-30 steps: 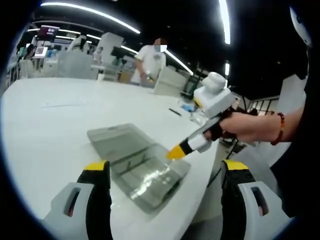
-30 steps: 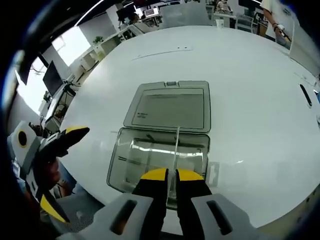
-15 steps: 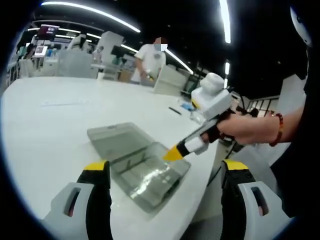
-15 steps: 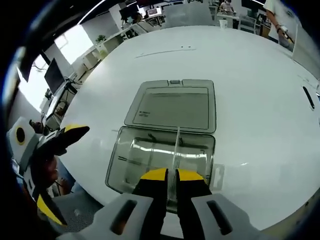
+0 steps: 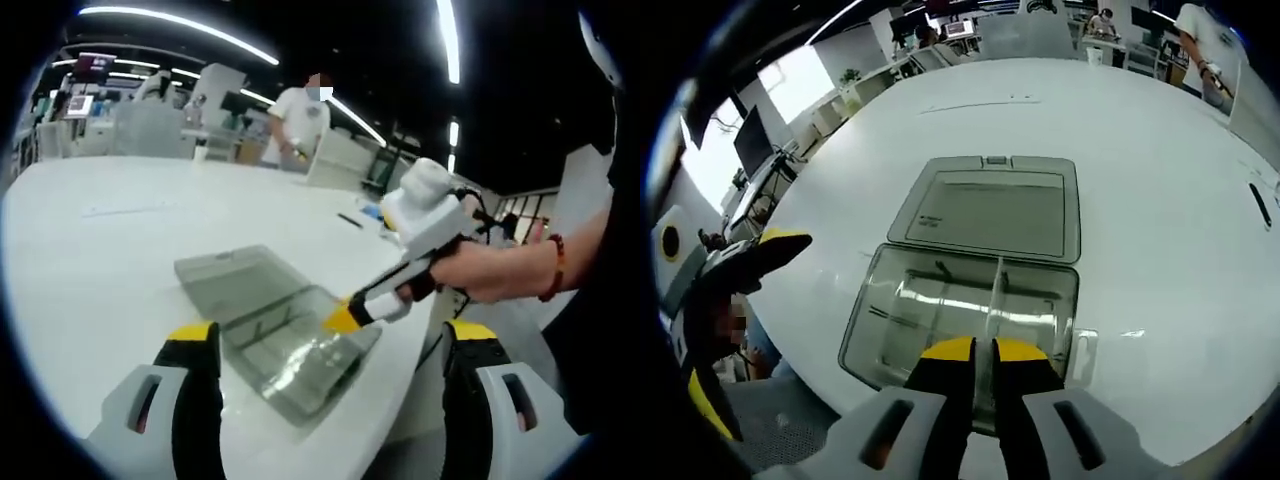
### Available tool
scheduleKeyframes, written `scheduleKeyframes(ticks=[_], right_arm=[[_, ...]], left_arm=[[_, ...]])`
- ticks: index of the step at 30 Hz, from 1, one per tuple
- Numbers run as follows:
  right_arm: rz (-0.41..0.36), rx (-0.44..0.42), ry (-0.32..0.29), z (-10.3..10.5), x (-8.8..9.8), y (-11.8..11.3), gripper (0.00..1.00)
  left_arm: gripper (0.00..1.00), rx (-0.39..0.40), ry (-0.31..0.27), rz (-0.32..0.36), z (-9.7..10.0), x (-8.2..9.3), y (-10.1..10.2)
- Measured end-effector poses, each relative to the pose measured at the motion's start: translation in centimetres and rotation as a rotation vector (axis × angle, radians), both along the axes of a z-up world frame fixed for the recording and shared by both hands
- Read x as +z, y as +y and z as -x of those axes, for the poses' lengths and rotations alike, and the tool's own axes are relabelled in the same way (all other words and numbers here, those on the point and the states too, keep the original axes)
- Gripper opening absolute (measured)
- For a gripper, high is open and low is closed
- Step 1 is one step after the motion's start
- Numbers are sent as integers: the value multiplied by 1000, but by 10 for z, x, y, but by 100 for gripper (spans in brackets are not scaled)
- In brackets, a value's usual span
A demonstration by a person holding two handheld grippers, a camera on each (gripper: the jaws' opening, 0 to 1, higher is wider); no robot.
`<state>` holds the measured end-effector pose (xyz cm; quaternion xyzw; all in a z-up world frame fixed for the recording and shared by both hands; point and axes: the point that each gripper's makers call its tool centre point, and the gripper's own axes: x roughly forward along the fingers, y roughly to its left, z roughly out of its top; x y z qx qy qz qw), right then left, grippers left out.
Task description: Insert the divider into the dual guide fixture by aligning both edges with the guide slots and pushing it downward to the bottom, including one-sided entry, uneven engagement, binding, and posture correction.
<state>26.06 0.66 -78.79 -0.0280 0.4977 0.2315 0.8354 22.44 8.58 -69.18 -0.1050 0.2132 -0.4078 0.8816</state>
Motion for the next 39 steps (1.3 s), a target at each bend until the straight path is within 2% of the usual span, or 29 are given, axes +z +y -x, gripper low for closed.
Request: scheduleKeyframes(ticks=[13,21,29,39], right_arm=[[-32,20,4,1,2,-4,3],[-49,95,-40,2,6,-4,4],[-76,140,-77,0,12,-2,13],[-135,156,-124,5,29,-7,17]], left_arm=[[89,51,6,-32,-2,0,-1],[87,113,28,-79,1,-6,7],[87,181,53,-134,10,-12,14],[84,252,91,-193,20,-22,16]])
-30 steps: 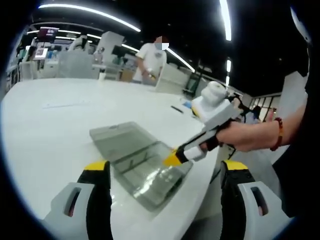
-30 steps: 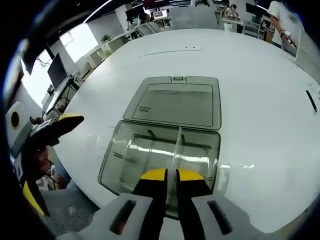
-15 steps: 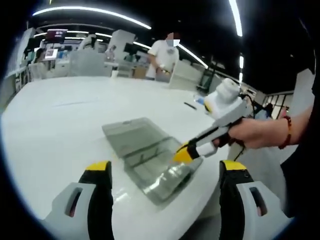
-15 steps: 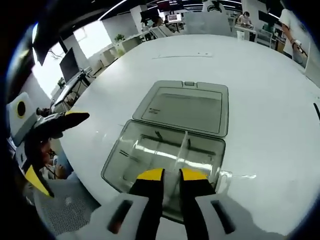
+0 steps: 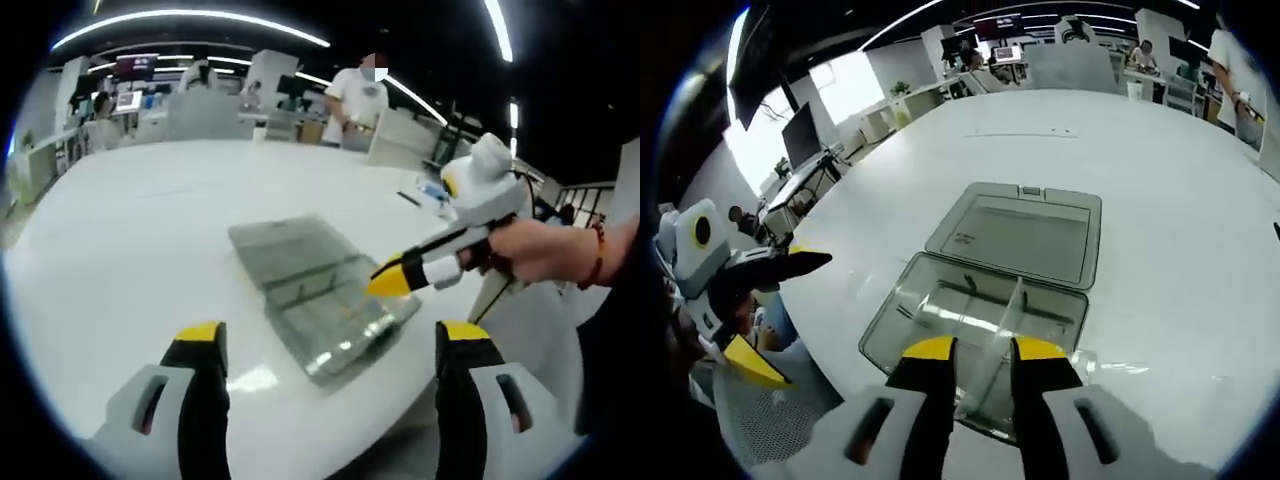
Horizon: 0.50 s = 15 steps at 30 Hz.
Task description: Insert the divider into the dual guide fixture by aligning both edges with the guide slots and pushing it downward to the bottom, including one-sided entry, uneven engagement, binding, and posture correction.
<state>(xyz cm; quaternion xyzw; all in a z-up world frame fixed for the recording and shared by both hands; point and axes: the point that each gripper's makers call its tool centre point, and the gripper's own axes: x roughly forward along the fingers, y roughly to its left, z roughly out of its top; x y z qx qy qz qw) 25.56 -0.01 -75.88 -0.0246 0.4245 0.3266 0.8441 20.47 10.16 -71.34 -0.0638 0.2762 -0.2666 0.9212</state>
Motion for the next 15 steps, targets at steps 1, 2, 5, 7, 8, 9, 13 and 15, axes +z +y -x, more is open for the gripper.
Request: scheduleKeyframes(ticks=[1,2,5,7,8,9,13,15], right_arm=[[-5,0,-3,1,1,-1,17],[-12,0,-6,1,4,-2,17],[-30,-1,-16,3,9,-4,19],[-46,6,-29,5,13,-4,19],[-52,7,-32,6,16,-6,19],[-55,8,-38,7,18,-7,19],[-67,-3,-64,8,28,-16,19],[-78,-4,-71,8,31,-21,19]], left_arm=[[84,2,3,-11,1,-1,0],[83,5,6,-22,2,-2,0],[83,16,17,-49,3,-4,2],[81,32,23,-64,3,-5,6],[79,64,28,-64,2,-5,10],[77,89,36,-60,1,-6,14],[77,126,47,-90,2,-10,25],[77,133,50,-97,3,-11,26]])
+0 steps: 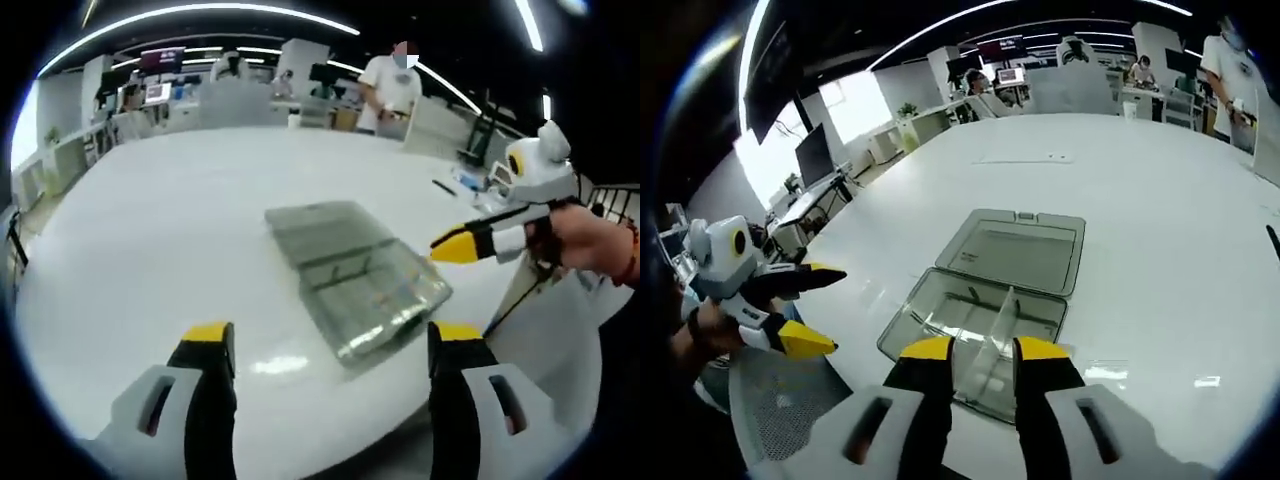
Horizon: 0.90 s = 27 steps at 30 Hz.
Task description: Insert the divider into the dual guide fixture by aligning both edges with the guide slots and pushing it downward to the bottom, including one-sided entry, uneven engagement, binding, and posture correction.
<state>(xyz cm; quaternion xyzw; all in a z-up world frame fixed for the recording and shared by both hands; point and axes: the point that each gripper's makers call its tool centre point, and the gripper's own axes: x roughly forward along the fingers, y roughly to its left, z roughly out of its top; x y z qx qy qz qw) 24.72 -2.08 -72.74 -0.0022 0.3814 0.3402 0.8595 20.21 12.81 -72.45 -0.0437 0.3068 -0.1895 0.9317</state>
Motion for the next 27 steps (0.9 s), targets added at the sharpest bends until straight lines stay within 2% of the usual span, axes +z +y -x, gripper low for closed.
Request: scheduleKeyframes(ticks=[4,8,11,13,16,24,27], right_arm=[[-15,10,-13,4,5,-6,21],[-44,24,-35,7,14,-15,24],[-50,38,-49,10,17,-19,24],[-53,39,-51,11,18,-24,24],[-72,32,-58,13,21,-27,24],[-110,44,-49,18,22,-25,22],[-122,44,-50,20,23,-22,21]], left_arm=[[76,22,13,-29,3,-4,3],[73,75,38,-19,4,-7,6],[72,89,51,-53,6,-11,7],[70,103,65,-74,7,-14,9],[66,140,76,-71,6,-16,13],[63,154,112,-129,8,-27,24],[55,144,128,-178,11,-34,29]])
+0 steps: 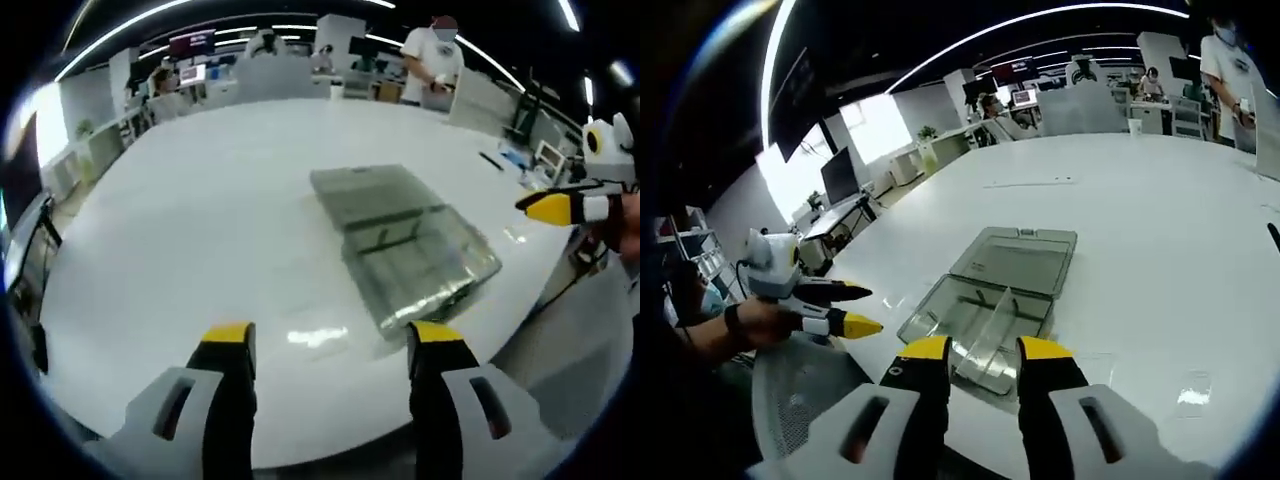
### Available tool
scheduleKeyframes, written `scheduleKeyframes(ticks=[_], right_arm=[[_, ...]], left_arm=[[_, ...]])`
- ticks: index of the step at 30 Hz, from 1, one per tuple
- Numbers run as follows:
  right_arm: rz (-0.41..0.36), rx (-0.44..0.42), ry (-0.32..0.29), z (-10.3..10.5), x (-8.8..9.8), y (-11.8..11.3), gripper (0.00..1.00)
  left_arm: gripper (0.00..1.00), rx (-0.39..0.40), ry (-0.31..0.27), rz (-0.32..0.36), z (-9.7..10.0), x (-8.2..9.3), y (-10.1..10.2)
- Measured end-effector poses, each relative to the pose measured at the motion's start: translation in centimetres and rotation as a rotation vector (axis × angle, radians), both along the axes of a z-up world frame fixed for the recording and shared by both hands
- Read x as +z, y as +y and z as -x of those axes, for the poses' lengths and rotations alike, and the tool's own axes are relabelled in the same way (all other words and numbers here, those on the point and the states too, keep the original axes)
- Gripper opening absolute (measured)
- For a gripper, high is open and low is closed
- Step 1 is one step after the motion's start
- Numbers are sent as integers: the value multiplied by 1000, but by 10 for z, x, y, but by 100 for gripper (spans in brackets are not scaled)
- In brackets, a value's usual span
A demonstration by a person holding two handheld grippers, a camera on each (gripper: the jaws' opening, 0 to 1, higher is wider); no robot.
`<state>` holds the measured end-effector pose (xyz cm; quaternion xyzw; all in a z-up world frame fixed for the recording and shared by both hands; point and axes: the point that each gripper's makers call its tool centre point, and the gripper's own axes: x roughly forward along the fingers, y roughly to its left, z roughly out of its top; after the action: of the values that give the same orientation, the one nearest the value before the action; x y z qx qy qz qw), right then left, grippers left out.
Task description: Insert the divider into the dual guide fixture by aligning both edges with the guide slots and pushing it downward to the bottom, including one-sided entry, uneven engagement, binding, and posture correction.
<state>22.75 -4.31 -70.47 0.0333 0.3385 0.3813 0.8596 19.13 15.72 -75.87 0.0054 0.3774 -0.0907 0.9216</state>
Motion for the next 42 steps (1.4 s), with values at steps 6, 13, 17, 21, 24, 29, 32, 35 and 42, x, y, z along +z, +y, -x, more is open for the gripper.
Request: scheduleKeyframes(ticks=[6,13,17,21,24,29,32,35,42], right_arm=[[-16,4,8,1,0,2,21],[-31,18,24,-2,-4,6,21],[-49,18,19,-6,0,9,20],[-51,27,22,-7,-2,10,20],[-47,38,23,-8,-3,10,20],[-57,41,31,-11,-5,11,20],[-61,51,31,-11,-4,12,20],[-89,47,39,-12,-1,12,20],[-85,60,38,-10,-1,13,20]], left_arm=[[54,17,21,-11,-3,-10,2],[50,33,50,-18,-7,-17,5],[48,38,66,-26,-10,-22,5],[46,49,85,-36,-11,-27,6],[45,45,85,-53,-12,-28,6],[44,55,103,-49,-15,-34,5],[43,61,110,-46,-17,-39,4],[41,44,104,-60,-20,-40,2],[41,65,120,-66,-26,-47,4]])
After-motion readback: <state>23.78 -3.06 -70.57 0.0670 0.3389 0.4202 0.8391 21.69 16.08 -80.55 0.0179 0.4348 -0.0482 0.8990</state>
